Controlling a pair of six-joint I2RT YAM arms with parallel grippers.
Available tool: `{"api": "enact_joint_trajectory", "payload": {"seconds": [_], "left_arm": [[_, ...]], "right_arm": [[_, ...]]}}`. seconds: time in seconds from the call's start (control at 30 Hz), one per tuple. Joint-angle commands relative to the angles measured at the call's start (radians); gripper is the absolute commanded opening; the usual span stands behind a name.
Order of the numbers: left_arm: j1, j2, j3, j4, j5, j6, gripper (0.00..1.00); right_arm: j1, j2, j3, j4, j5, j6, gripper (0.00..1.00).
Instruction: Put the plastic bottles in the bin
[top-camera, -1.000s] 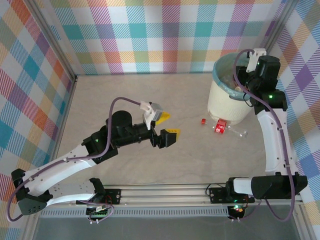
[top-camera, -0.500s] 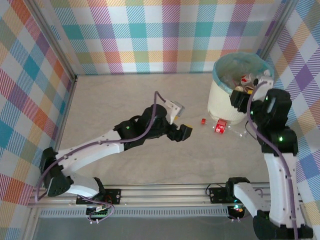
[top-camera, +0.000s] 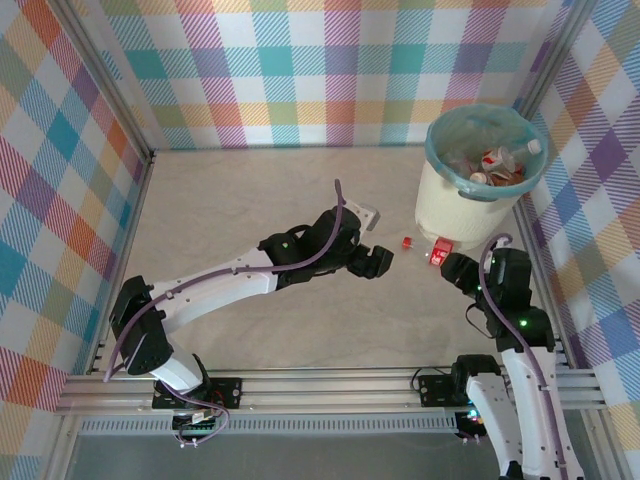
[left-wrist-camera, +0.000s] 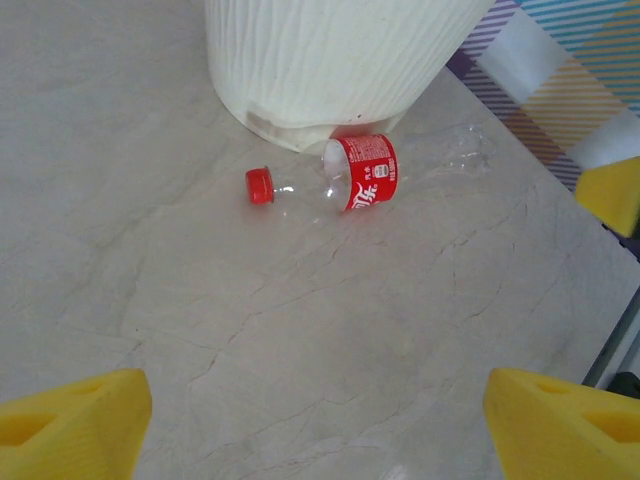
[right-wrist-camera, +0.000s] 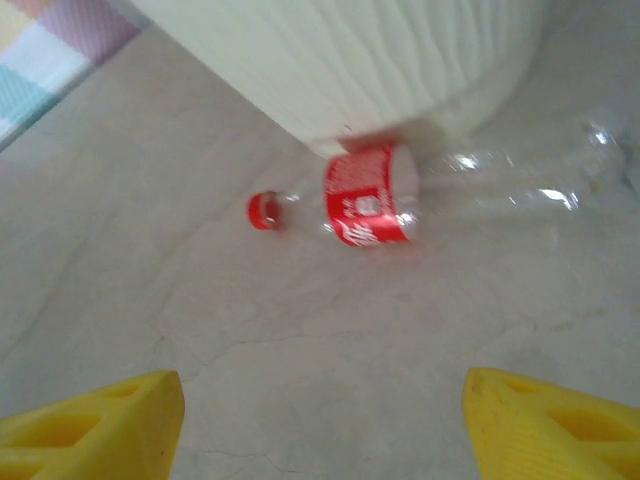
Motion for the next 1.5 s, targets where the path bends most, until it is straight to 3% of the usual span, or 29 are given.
{"api": "enact_joint_trajectory", "payload": {"seconds": [0.0, 0.23, 0.4, 0.8, 1.47], "left_arm": [[-0.007, 0.035, 0.044, 0.009, -0.004, 0.029, 0.86], [-0.009, 0.089, 0.094, -0.029, 0.024, 0.033, 0.86], [-0.009, 0.086, 0.086, -0.029, 0.033, 0.041, 0.86], [-0.008, 0.063, 0.074, -0.04, 0.03, 0.056, 0.87], [-0.008, 0.031, 0.047, -0.053, -0.02, 0.042, 0.87]], "right_arm": [[-0.056, 0.026, -0.051, 0.108, 0.0, 0.127, 0.75], [-0.358, 0.147, -0.142, 0.258, -0.198, 0.255, 0.87], [-0.51, 0.252, -0.167, 0.389, -0.32, 0.354, 0.93], [-0.56, 0.46, -0.15, 0.551, -0.312, 0.468, 1.0], [-0.57, 0.695, -0.064, 0.65, -0.388, 0.545, 0.98]]}}
